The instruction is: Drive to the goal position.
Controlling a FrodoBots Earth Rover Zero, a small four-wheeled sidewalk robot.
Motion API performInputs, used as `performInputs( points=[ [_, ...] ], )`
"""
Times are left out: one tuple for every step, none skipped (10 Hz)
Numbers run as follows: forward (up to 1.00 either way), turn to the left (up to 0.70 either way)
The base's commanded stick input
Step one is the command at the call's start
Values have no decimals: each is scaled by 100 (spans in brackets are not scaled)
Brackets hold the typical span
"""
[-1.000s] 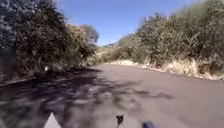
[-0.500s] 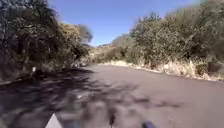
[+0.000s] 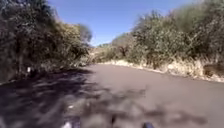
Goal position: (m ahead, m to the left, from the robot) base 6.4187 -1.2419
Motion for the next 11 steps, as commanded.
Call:
performInputs(
  points=[
    [85, 0],
    [85, 0],
    [85, 0],
    [85, 0],
    [85, 0],
    [85, 0],
    [85, 0],
    [85, 0],
    [85, 0],
    [85, 0],
    [85, 0]
  ],
)
